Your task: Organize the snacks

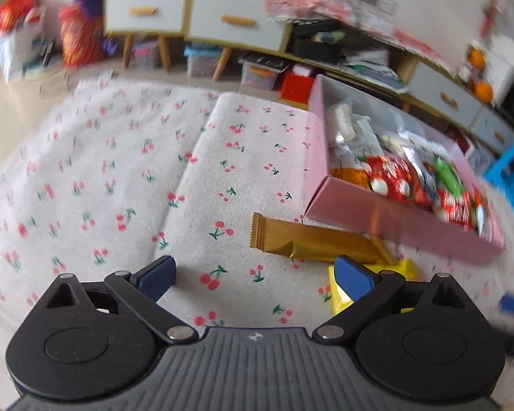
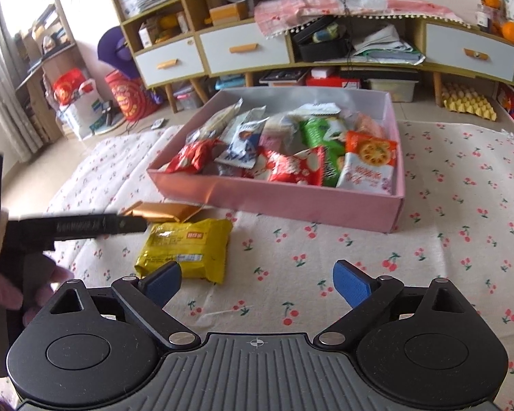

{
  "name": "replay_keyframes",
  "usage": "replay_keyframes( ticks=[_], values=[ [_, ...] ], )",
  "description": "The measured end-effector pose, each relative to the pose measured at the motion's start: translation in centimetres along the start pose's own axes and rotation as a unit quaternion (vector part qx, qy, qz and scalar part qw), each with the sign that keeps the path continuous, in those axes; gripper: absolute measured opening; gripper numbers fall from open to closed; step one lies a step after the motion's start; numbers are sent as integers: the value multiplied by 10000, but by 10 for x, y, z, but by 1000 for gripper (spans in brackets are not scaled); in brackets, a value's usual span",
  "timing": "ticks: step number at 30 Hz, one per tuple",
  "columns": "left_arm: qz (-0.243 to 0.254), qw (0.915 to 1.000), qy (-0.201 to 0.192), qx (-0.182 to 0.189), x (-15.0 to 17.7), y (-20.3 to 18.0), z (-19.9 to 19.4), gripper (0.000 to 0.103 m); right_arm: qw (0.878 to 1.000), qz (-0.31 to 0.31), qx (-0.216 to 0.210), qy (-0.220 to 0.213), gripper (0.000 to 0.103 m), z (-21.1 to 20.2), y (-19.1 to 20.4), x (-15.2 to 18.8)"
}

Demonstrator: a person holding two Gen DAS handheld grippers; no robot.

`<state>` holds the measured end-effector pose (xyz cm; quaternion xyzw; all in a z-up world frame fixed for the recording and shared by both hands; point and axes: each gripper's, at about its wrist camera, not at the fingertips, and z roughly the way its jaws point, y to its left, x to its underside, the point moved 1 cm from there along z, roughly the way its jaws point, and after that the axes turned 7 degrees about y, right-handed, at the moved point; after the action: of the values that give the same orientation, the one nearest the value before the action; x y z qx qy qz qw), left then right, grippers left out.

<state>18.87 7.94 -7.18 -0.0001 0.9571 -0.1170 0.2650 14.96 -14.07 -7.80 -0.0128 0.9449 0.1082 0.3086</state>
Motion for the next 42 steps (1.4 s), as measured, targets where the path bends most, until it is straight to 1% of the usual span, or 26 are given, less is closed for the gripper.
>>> replay_keyframes(
  ticks=[2,5,7,8,10,11,12,13,14,15,16,17,19,21,24,26,29,32,34,36,38,39,40,41,42],
  values=[
    [-264,9996,-41,116,-2,3,-1,97,10000,-19,-8,36,97,5,5,-1],
    [-506,9985,-49,205,-4,8,-2,89,9999,3,-44,134,97,16,14,-4],
    [-637,9977,-58,205,-6,11,-4,78,9997,-12,-79,219,97,25,22,-6],
    [-712,9972,-56,201,-6,13,-4,75,9996,-28,-89,252,97,29,26,-6],
    [-877,9958,-47,242,-8,17,-4,57,9994,-75,-112,328,97,36,35,-8],
    [-956,9951,-38,258,-9,19,-5,53,9992,-101,-132,364,97,39,39,-8],
    [-1023,9944,-22,281,-9,21,-5,45,9991,-121,-150,390,97,42,43,-9],
    [-1074,9937,6,326,-12,21,-3,35,9989,-140,-157,415,97,44,46,-9],
    [-1125,9929,47,383,-13,22,-1,29,9988,-162,-146,444,97,47,50,-9],
    [-1169,9921,96,455,-13,23,0,19,9987,-176,-109,473,97,50,53,-9],
    [-1211,9911,159,529,-14,24,2,11,9985,-199,-47,505,97,52,56,-8],
    [-1250,9903,203,579,-13,24,4,10,9983,-253,31,517,98,55,59,-7],
    [-1226,9908,213,528,-11,22,3,6,9979,-425,142,471,98,55,66,-5],
    [-1183,9916,215,484,-11,21,1,5,9978,-481,176,430,97,55,68,-4],
    [-1126,9926,253,385,-10,22,-4,4,9980,-438,152,432,96,52,61,-3],
    [-1007,9938,316,337,-9,23,-7,4,9980,-386,225,440,96,49,53,-2],
    [-810,9953,478,212,-4,26,-12,3,9973,-222,507,484,95,44,34,-1],
    [-493,9957,736,266,3,29,-16,2,9957,-55,807,459,95,38,9,0],
    [-153,9958,868,265,6,28,-20,2,9959,63,764,470,95,33,-4,1],
    [213,9956,874,247,10,28,-24,5,9972,116,567,475,96,28,-11,0],
    [520,9955,759,211,11,27,-27,15,9985,59,333,435,97,24,-9,-1],
    [676,9954,655,201,11,26,-28,29,9990,9,214,404,97,22,-8,-2],
    [861,9946,543,198,10,25,-29,48,9992,-44,108,385,97,22,-3,-3],
    [1063,9932,439,187,9,22,-29,58,9992,-103,0,378,97,23,2,-4],
    [1266,9912,345,169,8,20,-28,72,9990,-166,-100,392,97,26,8,-6]
  ],
)
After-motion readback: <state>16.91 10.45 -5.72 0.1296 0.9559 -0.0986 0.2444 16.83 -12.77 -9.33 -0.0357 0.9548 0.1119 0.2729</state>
